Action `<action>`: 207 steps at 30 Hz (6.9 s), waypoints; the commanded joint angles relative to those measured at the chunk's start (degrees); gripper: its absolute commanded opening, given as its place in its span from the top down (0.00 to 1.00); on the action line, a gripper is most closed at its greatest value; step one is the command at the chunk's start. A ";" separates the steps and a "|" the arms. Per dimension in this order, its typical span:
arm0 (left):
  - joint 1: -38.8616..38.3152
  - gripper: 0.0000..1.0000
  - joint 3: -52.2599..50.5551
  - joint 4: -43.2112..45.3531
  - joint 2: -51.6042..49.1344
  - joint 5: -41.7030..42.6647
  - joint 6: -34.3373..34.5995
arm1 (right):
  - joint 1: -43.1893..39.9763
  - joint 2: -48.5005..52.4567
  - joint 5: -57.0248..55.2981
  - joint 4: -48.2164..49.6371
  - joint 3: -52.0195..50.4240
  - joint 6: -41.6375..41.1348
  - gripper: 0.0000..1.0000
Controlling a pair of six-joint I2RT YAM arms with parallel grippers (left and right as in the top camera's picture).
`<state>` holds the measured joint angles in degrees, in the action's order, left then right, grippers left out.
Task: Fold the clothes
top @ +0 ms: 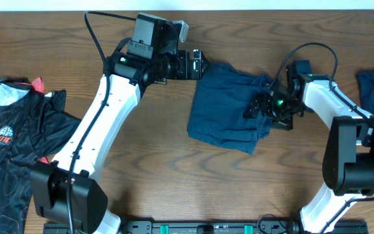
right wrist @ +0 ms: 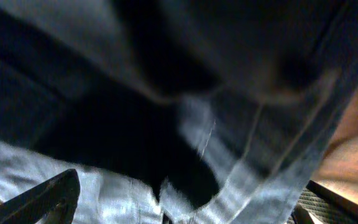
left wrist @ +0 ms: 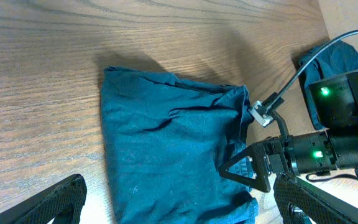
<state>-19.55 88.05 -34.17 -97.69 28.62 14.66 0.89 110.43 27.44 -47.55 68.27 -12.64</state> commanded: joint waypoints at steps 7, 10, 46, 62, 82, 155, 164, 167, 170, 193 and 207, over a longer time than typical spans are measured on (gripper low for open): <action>0.26 0.02 0.04 -0.09 -0.24 0.96 -1.36 | 1.38 6.38 0.28 3.76 -0.57 -2.97 0.01; 0.26 0.02 0.04 -0.11 -0.24 0.96 -1.38 | 3.19 6.93 0.26 5.05 -0.57 -3.80 0.01; 0.26 0.02 0.04 -2.29 -0.31 0.81 -1.57 | 6.12 0.15 -13.31 -2.80 26.49 -0.72 0.99; 0.24 0.02 -1.81 -3.08 -0.55 0.26 -2.45 | -6.10 -0.50 -12.96 -10.60 49.07 -0.13 0.99; -2.91 0.02 -2.40 -2.43 -6.97 0.31 -2.43 | -29.20 0.52 -11.13 -4.42 49.48 9.14 0.99; -7.80 0.02 -2.40 1.70 -7.45 1.40 -2.40 | -55.10 8.94 18.03 -3.21 49.51 14.88 0.40; -7.91 0.02 -2.40 1.95 -8.13 1.40 -2.40 | -41.55 2.80 11.45 -5.60 49.35 7.96 0.94; -7.91 0.02 -2.40 1.90 -8.35 1.38 -2.40 | -35.32 5.18 -0.37 -8.33 48.78 4.00 0.99; -7.91 0.02 -2.40 1.51 -8.41 1.40 -2.38 | -31.67 8.57 -10.99 -10.80 48.76 -0.61 0.99; -7.91 0.02 -2.40 1.03 -8.44 1.40 -2.43 | -39.58 18.03 -26.80 -16.04 48.78 -7.96 0.99; -7.91 0.02 -2.40 0.42 -8.44 1.38 -2.43 | -52.98 16.59 -19.04 -13.64 49.37 -9.20 0.99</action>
<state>-27.44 86.43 -33.58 -105.62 29.65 13.21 -50.02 128.07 4.58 -61.65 116.84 -20.64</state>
